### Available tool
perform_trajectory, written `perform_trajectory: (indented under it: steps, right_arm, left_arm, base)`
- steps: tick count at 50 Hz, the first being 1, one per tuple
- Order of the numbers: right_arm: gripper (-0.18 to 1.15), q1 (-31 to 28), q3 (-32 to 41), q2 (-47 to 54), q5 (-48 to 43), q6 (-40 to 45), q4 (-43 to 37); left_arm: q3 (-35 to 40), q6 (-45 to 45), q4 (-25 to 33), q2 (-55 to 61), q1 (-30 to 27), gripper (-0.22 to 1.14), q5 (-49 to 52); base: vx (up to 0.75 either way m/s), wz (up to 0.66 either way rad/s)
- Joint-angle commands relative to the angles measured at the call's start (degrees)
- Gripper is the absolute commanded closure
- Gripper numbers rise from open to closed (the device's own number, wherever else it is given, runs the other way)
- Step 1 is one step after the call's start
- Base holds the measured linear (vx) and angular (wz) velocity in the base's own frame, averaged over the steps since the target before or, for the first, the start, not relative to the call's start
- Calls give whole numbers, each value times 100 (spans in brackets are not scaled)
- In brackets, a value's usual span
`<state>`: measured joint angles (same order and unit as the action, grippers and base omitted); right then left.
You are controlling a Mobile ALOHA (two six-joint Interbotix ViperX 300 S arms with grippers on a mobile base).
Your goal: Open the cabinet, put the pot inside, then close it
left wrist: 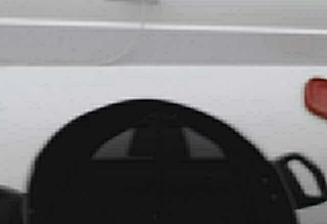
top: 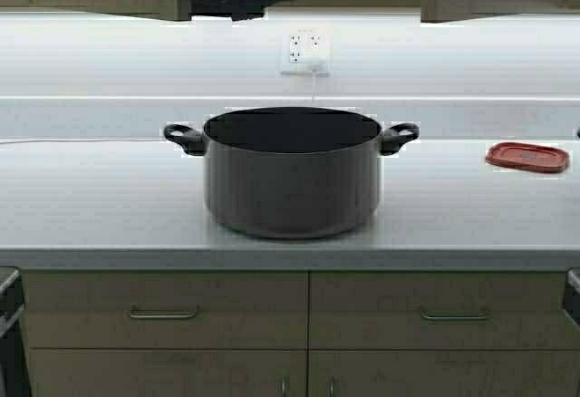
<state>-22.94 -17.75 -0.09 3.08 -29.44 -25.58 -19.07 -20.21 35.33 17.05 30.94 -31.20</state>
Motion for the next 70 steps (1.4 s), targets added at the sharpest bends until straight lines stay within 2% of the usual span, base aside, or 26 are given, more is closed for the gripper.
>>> perform_trajectory:
  steps: [1,13,25,29,33,37,45,48,52,63,70]
  right_arm:
    - [90,255,-132,-360,-18,0,62]
    - [90,668,-738,-844,-18,9,220]
    - [89,835,-1310,-1292,-246,9,466]
    - [83,817,-1441,-1459,-334,53,475]
    - [66,712,-1600,-1644,-343,79,466]
    - [44,624,-1714,-1749,-343,158,466]
    - [4,466,-2057,-1916,-422,650,316]
    - [-5,387,-2241,-2030,-527,1020,105]
    - [-7,202,-2531,-2197,-809,1538,-62]
    - [-6,-580,-3542,-2347,-2479,2470,-26]
    - [-6,-800,-4465,-2127,-3735,3797,9]
  left_arm:
    - [-237,26,0,-404,-53,89,-26]
    - [-905,18,0,-853,-132,89,-88]
    - [-1564,18,0,-1406,-158,89,-325]
    - [-1696,26,0,-1564,-149,89,-352]
    - [-1784,26,-9,-1758,-88,86,-343]
    - [-1854,26,-53,-1916,26,76,-334]
    - [-2048,105,-404,-2162,281,27,-396]
    - [-2171,237,-422,-2241,431,8,-519]
    - [-2408,650,-457,-2329,554,-12,-747]
    - [-3410,2751,-1274,-2312,642,-11,-1626]
    - [-4280,4245,-1661,-1951,624,-11,-3217]
  base:
    - [0,0]
    - [0,0]
    - [-2,0]
    - [-3,0]
    - [-4,0]
    - [-5,1]
    - [-5,0]
    - [-5,1]
    - [-4,1]
    - [-3,0]
    - [0,0]
